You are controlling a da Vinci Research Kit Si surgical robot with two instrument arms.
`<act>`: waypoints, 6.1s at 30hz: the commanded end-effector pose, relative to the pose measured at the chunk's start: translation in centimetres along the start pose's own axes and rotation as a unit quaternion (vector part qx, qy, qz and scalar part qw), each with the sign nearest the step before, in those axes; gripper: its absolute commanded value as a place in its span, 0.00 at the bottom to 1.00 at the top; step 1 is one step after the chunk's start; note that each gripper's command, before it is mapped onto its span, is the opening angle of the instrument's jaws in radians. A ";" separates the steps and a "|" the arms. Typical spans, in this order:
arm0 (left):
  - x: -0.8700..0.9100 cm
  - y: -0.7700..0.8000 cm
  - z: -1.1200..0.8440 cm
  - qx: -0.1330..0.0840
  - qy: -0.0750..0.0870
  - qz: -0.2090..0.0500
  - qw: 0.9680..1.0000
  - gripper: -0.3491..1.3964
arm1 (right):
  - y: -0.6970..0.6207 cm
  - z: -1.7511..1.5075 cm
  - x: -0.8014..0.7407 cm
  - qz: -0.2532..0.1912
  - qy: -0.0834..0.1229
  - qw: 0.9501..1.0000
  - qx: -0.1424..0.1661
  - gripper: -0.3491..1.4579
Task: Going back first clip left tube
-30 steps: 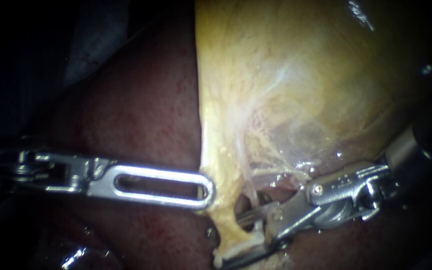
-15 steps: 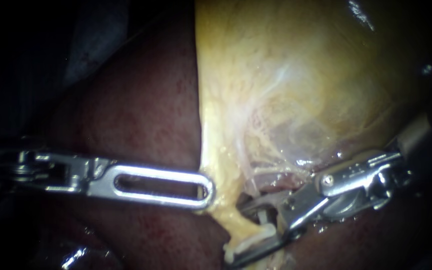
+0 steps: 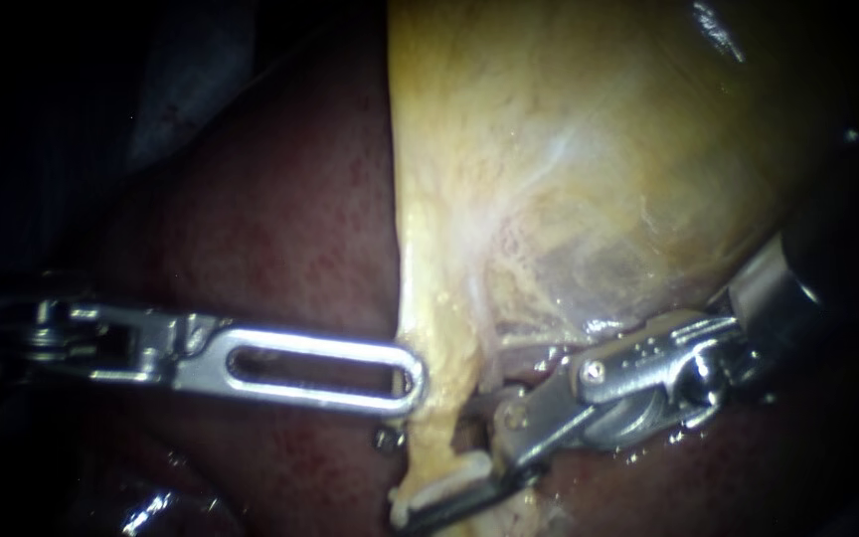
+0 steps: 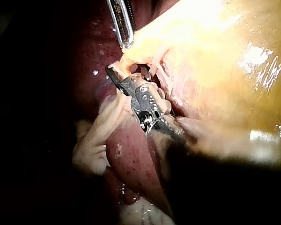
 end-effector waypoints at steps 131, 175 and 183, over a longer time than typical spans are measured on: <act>-0.01 0.00 -0.03 0.001 0.001 -0.003 1.000 0.00 | 0.02 0.06 0.18 -0.068 -0.036 0.996 -0.047 0.41; -0.04 0.05 -0.04 0.001 0.001 -0.003 1.000 0.00 | -0.19 -0.35 0.27 -0.066 -0.028 0.996 -0.044 0.36; -0.03 0.05 -0.03 0.001 0.001 -0.003 1.000 0.00 | -0.12 -0.11 0.17 -0.061 -0.032 0.997 -0.039 0.39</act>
